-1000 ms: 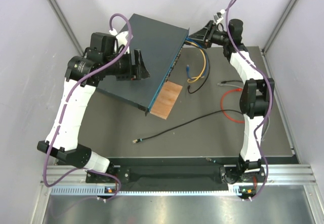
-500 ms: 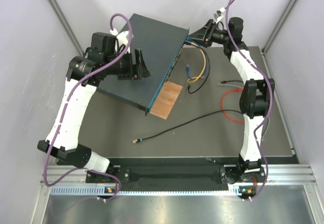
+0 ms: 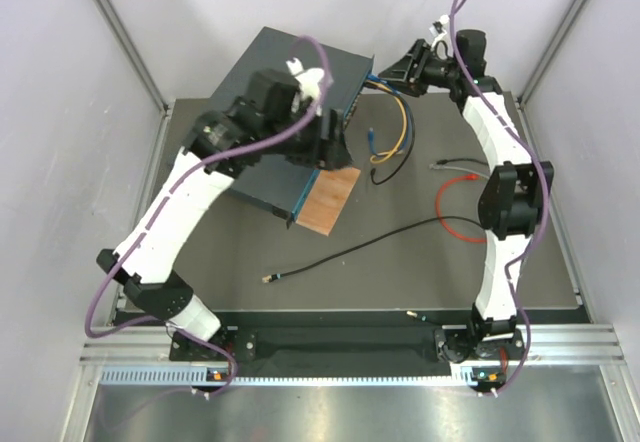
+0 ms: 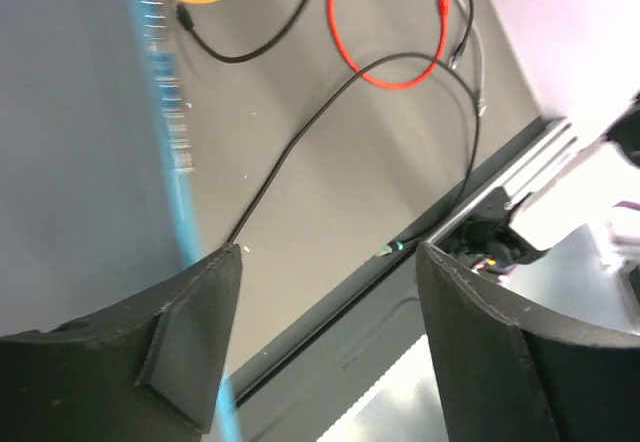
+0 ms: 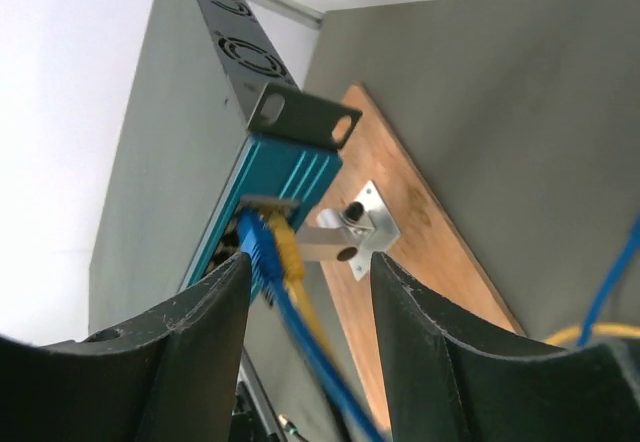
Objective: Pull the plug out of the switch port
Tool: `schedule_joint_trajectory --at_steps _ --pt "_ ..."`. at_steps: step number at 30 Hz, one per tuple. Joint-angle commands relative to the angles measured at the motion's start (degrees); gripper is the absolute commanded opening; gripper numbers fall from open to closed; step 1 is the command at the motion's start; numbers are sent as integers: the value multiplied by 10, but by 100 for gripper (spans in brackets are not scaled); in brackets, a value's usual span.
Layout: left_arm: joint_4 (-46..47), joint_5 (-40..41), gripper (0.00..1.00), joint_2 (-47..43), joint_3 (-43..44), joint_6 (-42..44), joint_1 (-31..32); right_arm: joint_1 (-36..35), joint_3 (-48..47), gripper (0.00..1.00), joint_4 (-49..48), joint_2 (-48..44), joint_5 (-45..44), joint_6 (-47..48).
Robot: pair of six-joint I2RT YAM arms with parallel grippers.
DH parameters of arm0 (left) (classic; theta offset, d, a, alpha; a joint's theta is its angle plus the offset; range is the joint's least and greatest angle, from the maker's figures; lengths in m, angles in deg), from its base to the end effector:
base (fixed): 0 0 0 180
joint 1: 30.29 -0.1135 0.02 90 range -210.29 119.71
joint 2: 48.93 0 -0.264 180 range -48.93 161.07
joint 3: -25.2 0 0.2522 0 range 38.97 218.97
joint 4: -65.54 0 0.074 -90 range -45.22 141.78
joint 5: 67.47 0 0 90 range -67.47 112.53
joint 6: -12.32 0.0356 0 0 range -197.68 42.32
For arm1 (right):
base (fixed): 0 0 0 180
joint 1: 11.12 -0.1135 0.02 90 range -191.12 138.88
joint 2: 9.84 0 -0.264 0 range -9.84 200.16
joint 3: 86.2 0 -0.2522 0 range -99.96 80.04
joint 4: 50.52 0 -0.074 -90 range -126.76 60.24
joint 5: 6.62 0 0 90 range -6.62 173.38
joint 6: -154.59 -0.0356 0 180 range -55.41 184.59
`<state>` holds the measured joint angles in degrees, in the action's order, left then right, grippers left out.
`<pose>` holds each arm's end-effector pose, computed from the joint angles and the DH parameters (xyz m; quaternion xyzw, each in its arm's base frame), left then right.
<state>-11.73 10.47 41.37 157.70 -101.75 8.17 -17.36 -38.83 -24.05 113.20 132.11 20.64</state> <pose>0.2282 -0.1907 0.4844 0.1586 0.8694 -0.3177 0.3437 0.5000 0.0816 0.3485 0.0039 0.7718 0.5302 0.3509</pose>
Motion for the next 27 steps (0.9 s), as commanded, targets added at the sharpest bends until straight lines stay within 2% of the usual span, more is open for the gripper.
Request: schedule_joint_trajectory --at_steps 1,2,4,11,14,17,22,23,27 --pt "38 115 76 -4 24 -8 63 16 9 51 105 -83 -57 75" --pt "43 147 76 -4 25 3 102 21 15 51 116 -95 -64 80" --pt "47 225 77 1 30 10 139 28 35 51 148 -126 -82 97" --pt "63 408 76 68 55 33 316 55 74 52 258 -215 -133 147" --pt "58 474 75 107 83 23 369 57 80 51 294 -249 -143 155" --pt "88 555 77 142 78 50 425 58 87 52 301 -285 -169 156" --pt "162 547 76 183 19 80 428 89 122 51 301 -314 -192 158" --pt "200 543 76 189 4 88 427 90 135 50 295 -319 -191 158" --pt "246 479 75 224 -39 72 404 93 218 46 228 -333 -191 182"
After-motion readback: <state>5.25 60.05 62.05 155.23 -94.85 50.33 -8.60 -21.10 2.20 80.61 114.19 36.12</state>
